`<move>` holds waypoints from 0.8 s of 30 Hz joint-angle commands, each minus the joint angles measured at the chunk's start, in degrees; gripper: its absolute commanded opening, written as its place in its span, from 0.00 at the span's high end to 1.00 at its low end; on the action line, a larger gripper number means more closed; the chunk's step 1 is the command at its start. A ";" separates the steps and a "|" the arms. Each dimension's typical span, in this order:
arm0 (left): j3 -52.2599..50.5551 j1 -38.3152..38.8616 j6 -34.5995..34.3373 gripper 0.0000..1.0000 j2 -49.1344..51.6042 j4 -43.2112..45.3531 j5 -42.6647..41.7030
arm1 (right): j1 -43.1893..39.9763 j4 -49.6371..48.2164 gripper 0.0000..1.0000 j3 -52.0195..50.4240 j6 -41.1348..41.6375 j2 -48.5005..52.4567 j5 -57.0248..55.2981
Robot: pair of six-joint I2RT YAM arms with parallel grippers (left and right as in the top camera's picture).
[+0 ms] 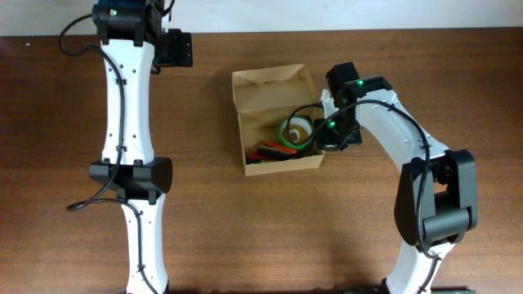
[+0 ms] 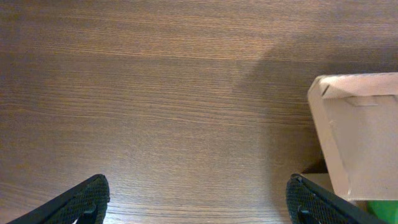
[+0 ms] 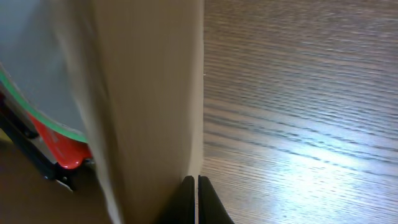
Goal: Pack container
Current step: 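Position both grippers at the box's left and right side flaps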
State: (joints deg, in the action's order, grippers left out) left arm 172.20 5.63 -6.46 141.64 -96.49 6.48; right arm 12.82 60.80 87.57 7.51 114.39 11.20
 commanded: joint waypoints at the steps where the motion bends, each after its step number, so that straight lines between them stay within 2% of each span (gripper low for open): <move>1: 0.37 -0.17 -0.28 0.10 -2.19 -0.17 0.70 | 0.00 -0.04 0.96 -0.39 0.00 -0.22 2.78; 13: 0.37 -0.17 -0.28 0.10 -2.16 -0.17 1.38 | 1.73 -0.17 0.96 -0.33 -4.28 -0.24 5.97; 19: 0.37 -0.17 -0.46 0.10 -2.19 3.13 4.57 | -4.96 0.44 0.95 4.85 -1.81 -0.24 4.68; 21: 0.37 -0.22 -0.59 0.06 -2.19 6.23 1.79 | -8.44 0.46 0.90 7.98 -0.98 -0.24 4.87; 24: 0.35 -1.73 -0.57 0.05 -2.01 9.51 -8.55 | -13.51 0.24 0.84 12.92 -1.01 -0.24 5.49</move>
State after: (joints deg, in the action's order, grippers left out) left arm 172.20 5.37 -6.70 141.64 -88.16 6.15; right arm 3.51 61.14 95.88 5.85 114.41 15.97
